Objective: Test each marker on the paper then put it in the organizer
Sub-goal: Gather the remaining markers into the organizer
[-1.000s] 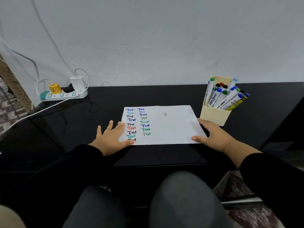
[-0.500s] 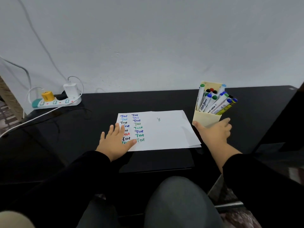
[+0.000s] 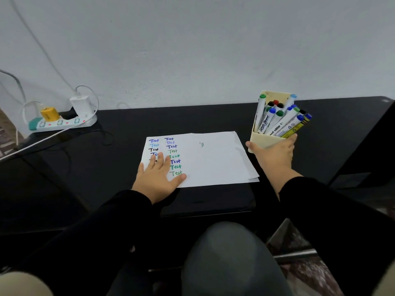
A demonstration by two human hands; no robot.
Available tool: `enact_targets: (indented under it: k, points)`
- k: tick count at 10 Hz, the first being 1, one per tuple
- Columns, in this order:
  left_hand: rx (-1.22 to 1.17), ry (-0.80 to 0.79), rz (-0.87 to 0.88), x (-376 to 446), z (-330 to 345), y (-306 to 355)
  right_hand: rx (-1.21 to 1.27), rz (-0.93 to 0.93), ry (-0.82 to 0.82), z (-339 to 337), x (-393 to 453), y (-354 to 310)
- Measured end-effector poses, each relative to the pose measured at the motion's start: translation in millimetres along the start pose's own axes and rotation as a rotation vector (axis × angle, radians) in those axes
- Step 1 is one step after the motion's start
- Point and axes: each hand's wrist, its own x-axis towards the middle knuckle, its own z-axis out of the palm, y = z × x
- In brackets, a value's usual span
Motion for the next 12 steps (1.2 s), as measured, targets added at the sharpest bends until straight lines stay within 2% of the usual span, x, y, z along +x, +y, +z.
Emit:
enact_targets:
  k: [2,4,10,12]
  points:
    - [0.009,0.015,-0.002,0.1,2.0,1.4,0.089,0.010,0.052,6.6,6.3,-0.7]
    - [0.017,0.009,-0.007,-0.7,1.4,2.3,0.114,0.011,0.032,5.9,10.5,-1.9]
    - [0.040,0.008,-0.018,1.3,0.8,3.6,0.348,-0.036,-0.256,-21.5,41.8,0.5]
    - [0.037,0.006,-0.019,1.7,0.0,3.7,0.366,-0.002,-0.229,-22.5,43.6,-7.6]
